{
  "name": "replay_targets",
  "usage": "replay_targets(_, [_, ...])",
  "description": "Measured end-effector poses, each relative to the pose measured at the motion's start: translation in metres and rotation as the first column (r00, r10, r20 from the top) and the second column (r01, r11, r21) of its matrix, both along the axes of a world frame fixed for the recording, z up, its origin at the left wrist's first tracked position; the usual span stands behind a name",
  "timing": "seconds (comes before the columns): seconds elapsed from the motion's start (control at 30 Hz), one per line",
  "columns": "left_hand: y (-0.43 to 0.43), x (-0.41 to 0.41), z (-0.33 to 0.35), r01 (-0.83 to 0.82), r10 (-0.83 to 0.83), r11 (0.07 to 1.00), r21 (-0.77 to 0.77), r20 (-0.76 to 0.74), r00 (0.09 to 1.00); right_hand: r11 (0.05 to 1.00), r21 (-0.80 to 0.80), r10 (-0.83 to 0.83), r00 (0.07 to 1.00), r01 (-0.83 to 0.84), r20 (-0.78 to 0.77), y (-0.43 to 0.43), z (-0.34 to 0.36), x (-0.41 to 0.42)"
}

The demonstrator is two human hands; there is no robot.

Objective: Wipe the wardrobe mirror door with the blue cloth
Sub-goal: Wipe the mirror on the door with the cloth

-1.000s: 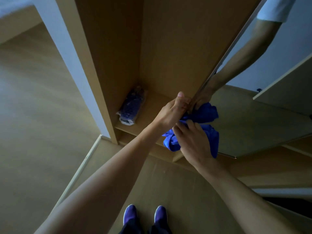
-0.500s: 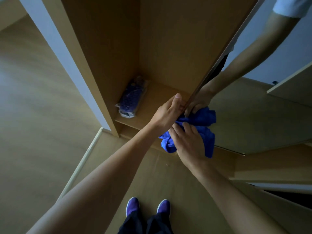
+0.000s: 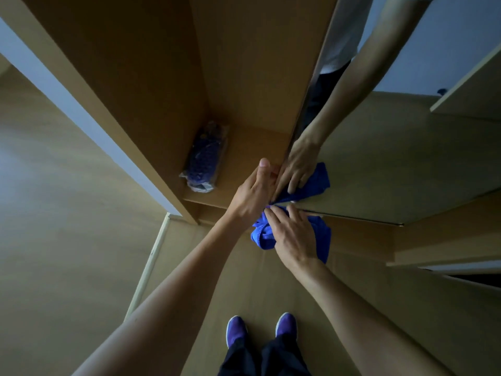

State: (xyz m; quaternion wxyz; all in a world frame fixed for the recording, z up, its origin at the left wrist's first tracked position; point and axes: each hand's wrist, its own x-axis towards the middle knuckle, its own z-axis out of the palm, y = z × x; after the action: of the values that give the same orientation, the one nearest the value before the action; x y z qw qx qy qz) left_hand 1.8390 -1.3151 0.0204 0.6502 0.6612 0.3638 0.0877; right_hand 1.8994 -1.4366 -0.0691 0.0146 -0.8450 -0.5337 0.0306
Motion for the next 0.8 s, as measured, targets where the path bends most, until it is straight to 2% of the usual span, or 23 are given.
replay_targets(0.1, [-0.006,-0.003,-0.003,-0.002,0.002,1.0,-0.019,-0.007,1.0,0.989,0.051,-0.129,0.981,0.137,-0.144,-0.015,-0.005,0.005])
replay_targets(0.17, [-0.011,-0.003,-0.005,0.0,0.0,1.0,-0.028,0.005,1.0,0.955,0.031,-0.269,0.905,0.295,-0.331,-0.027,-0.008,0.008])
replay_targets(0.2, [-0.014,-0.002,-0.007,-0.009,0.01,0.999,-0.039,0.011,1.0,0.918,-0.003,-0.354,0.818,0.396,-0.454,-0.032,-0.01,0.008])
replay_targets(0.27, [-0.017,0.001,-0.01,-0.034,0.035,0.998,-0.053,0.02,0.999,0.814,-0.113,-0.471,0.533,0.57,-0.703,-0.042,-0.014,0.007])
replay_targets(0.33, [-0.019,0.002,-0.015,-0.048,0.049,0.997,-0.056,0.02,0.999,0.704,-0.189,-0.466,0.244,0.685,-0.85,-0.05,-0.021,0.005])
replay_targets(0.37, [-0.02,0.002,-0.016,-0.047,0.048,0.998,-0.05,0.019,0.999,0.66,-0.217,-0.438,0.134,0.72,-0.889,-0.052,-0.023,0.003])
replay_targets(0.47, [-0.021,0.0,-0.017,-0.039,0.04,0.999,-0.027,0.02,0.999,0.593,-0.327,-0.37,-0.112,0.735,-0.922,-0.049,-0.03,-0.001])
replay_targets(0.6, [-0.022,0.0,-0.016,-0.048,0.049,0.999,-0.017,0.024,0.999,0.517,-0.543,-0.334,-0.428,0.661,-0.84,-0.032,-0.036,-0.006])
replay_targets(0.7, [-0.022,-0.001,-0.02,-0.036,0.036,0.999,-0.005,0.025,0.999,0.524,-0.627,-0.143,-0.667,0.576,-0.732,-0.018,-0.035,-0.007])
replay_targets(0.73, [-0.022,-0.001,-0.021,-0.034,0.034,0.999,-0.004,0.028,0.999,0.531,-0.64,-0.088,-0.716,0.555,-0.693,-0.013,-0.032,-0.007])
replay_targets(0.8, [-0.02,-0.001,-0.024,-0.042,0.042,0.999,-0.01,0.036,0.998,0.542,-0.648,-0.058,-0.745,0.536,-0.665,-0.004,-0.026,-0.005])
